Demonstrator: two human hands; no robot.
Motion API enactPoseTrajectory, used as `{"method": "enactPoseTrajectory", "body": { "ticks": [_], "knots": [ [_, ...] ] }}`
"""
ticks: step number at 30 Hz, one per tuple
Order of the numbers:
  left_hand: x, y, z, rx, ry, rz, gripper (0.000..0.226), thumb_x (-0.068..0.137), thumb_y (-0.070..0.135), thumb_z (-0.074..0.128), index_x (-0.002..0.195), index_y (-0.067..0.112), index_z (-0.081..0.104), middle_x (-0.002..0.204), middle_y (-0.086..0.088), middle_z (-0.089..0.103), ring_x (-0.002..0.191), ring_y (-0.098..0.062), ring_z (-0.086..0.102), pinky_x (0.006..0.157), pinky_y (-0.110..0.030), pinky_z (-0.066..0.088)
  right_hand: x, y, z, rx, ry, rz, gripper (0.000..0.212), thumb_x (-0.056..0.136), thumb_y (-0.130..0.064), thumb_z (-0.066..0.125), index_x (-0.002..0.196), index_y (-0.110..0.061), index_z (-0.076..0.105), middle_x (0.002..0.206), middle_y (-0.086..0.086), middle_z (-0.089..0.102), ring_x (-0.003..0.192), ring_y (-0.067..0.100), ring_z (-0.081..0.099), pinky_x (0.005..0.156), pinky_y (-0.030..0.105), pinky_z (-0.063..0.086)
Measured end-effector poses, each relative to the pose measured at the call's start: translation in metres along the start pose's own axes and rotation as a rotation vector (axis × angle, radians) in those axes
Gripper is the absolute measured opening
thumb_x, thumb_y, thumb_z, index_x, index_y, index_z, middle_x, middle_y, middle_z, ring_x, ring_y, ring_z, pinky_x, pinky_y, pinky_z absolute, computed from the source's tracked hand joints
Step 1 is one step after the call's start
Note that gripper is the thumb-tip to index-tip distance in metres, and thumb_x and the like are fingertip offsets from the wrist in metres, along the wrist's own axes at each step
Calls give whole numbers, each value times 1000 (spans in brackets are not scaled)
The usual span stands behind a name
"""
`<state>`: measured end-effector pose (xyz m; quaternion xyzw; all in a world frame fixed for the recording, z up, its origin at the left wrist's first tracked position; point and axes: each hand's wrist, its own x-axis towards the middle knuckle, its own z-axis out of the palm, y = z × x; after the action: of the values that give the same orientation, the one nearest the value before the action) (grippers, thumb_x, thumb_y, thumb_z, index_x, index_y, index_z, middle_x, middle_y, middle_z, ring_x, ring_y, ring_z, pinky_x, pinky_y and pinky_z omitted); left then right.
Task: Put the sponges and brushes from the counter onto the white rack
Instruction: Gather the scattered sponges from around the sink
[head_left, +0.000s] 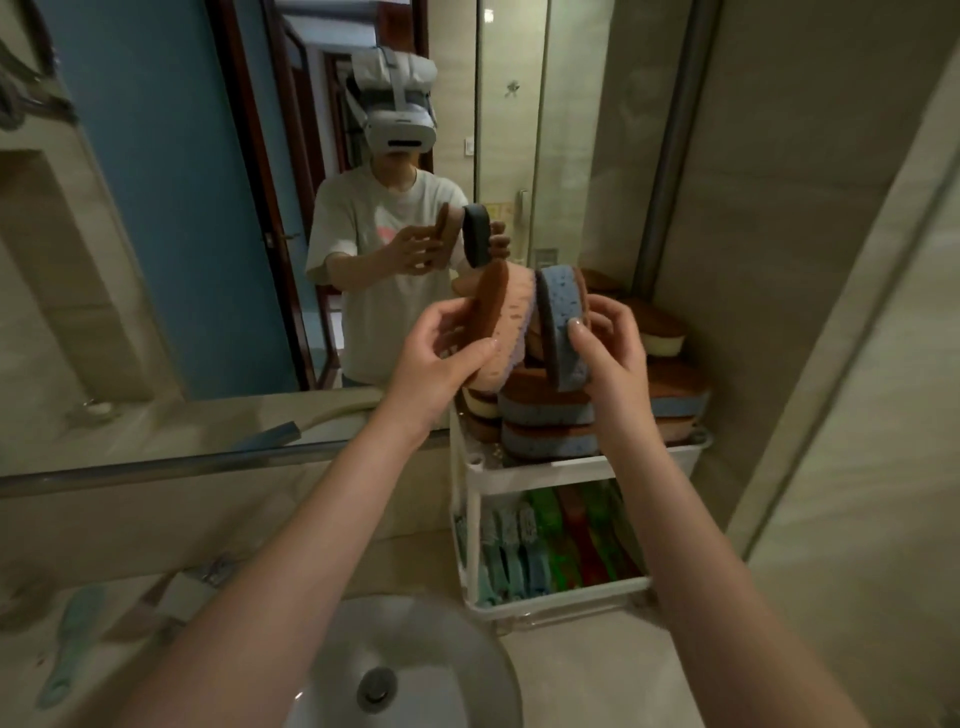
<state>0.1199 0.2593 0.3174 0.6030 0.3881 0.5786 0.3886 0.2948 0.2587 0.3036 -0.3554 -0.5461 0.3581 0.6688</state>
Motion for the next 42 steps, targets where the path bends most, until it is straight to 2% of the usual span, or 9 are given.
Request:
{"method": "enactPoseTrajectory", "body": {
  "ticks": [6,10,12,15,23,28,32,36,42],
  "knots": [
    [10,1,22,248,-39,71,41,81,11,68,117,25,52,113,14,52,102,8,47,76,-1,38,19,-4,-64,-395,10,-160,32,84,-26,67,115,-24,56,117,-6,54,109,6,53,85,19,49],
    [14,0,39,351,-33,89,47,82,8,66,124,18,50,118,7,48,105,0,45,68,8,34,29,-11,-100,-649,-49,-258,36,76,-30,65,111,-24,59,110,-7,51,108,13,50,90,25,45],
    [16,-1,44,416,-48,99,50,80,11,68,125,19,49,122,3,49,111,-5,44,75,2,35,37,-11,-114,-796,-115,-275,38,76,-29,66,113,-22,62,111,-7,51,110,19,50,93,33,44],
    [20,-2,50,484,-78,91,52,77,16,70,125,21,49,126,-1,50,115,-11,47,88,-19,37,47,-8,-126,-920,-221,-243,37,78,-18,70,114,-19,63,112,-7,51,110,19,51,93,35,44],
    [30,3,58,681,-147,37,55,78,18,67,129,23,46,130,-2,47,118,-19,47,94,-32,43,56,4,-131,-1001,-331,-177,39,78,-4,61,115,-17,65,117,1,62,111,18,54,90,26,40],
    [35,10,66,873,-247,39,58,79,25,64,134,23,43,135,-3,43,123,-22,41,100,-37,40,42,16,-126,-1037,-193,-284,39,79,-10,56,117,-13,65,118,5,64,112,21,56,93,30,42],
    [41,11,70,980,-319,21,57,80,27,62,134,24,42,137,-4,43,126,-25,39,103,-40,38,32,27,-117,-1019,-71,-388,35,80,-15,50,110,-11,68,110,4,68,102,23,61,92,39,48],
    [47,9,73,1027,-392,0,56,81,25,60,135,24,42,139,-2,42,127,-23,38,103,-39,38,32,35,-116,-1027,5,-397,24,87,-21,52,101,-12,69,100,2,69,93,22,63,88,48,49],
    [49,11,77,1101,-442,13,52,84,25,57,134,23,44,133,-3,45,124,-25,38,99,-36,36,34,36,-110,-1094,39,-397,20,90,-26,53,95,-13,68,93,2,68,86,22,63,91,49,47]
  ]
}}
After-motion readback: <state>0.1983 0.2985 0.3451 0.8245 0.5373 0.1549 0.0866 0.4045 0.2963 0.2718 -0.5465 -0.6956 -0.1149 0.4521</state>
